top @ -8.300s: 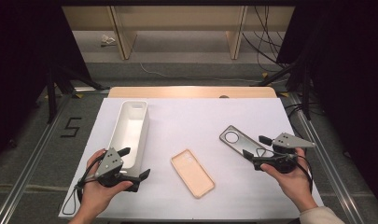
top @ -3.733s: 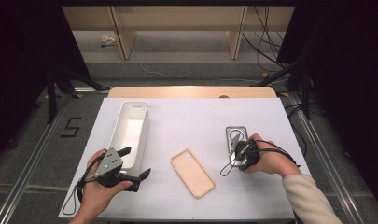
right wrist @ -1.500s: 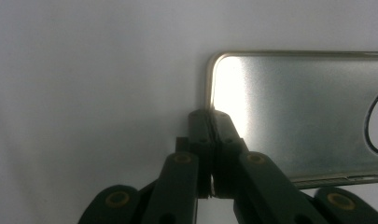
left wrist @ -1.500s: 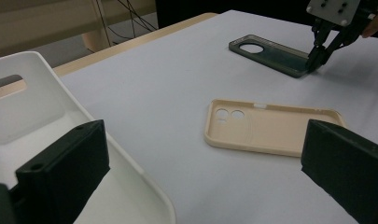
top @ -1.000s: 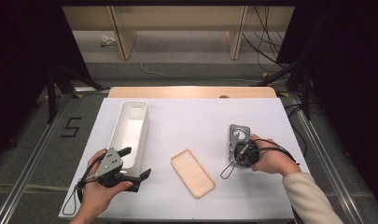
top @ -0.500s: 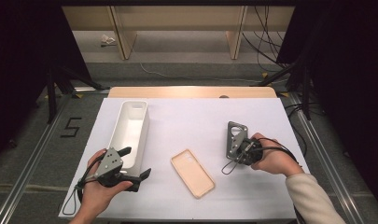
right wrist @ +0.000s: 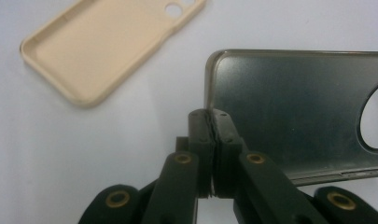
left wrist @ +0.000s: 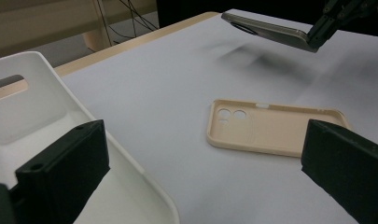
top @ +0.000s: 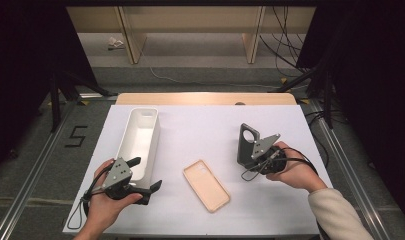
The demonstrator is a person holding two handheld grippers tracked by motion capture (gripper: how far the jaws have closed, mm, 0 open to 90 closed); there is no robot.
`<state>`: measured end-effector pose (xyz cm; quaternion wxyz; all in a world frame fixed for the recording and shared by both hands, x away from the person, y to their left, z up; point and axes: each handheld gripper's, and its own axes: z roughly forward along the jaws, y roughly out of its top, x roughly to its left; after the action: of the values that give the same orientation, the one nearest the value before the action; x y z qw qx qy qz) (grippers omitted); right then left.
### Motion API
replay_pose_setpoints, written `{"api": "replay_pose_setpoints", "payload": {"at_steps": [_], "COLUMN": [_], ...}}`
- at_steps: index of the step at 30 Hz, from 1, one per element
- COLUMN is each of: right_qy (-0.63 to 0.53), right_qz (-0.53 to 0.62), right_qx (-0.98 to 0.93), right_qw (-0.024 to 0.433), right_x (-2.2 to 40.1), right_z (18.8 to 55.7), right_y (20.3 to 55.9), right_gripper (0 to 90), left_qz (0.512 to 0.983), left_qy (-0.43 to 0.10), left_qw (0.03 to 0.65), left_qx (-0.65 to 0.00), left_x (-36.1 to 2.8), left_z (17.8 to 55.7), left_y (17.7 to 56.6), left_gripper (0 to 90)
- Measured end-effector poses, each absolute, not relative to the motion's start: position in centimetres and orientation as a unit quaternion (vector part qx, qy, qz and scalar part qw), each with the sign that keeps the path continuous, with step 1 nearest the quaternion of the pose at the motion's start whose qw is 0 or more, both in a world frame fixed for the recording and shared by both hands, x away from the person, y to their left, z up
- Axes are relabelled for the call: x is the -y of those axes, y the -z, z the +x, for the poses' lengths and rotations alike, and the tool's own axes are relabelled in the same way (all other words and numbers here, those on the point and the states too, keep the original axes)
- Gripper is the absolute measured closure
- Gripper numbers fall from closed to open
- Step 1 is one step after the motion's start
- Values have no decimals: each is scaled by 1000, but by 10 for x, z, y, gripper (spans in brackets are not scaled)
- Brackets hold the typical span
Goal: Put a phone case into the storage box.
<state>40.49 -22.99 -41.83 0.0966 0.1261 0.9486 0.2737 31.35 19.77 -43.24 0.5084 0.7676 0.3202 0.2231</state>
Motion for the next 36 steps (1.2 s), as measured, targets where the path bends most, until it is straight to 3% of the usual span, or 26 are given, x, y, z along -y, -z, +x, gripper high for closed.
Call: {"api": "replay_pose_setpoints", "payload": {"at_steps": [21,36], "right_qy": [-387,-404], "right_qz": [137,116], "right_qx": [-907,-902], "right_qw": [96,98], "right_x": [224,216], "right_z": [392,375], "right_y": [417,417], "right_gripper": [892,892], "left_qz": [772,787], "left_qy": [-199,-148], "left_qw": [513,509], "left_qx": [-317,-316], "left_x": [-186,-137], "left_z": [327,378], "left_y": [415,388], "left_gripper": [1,15]}}
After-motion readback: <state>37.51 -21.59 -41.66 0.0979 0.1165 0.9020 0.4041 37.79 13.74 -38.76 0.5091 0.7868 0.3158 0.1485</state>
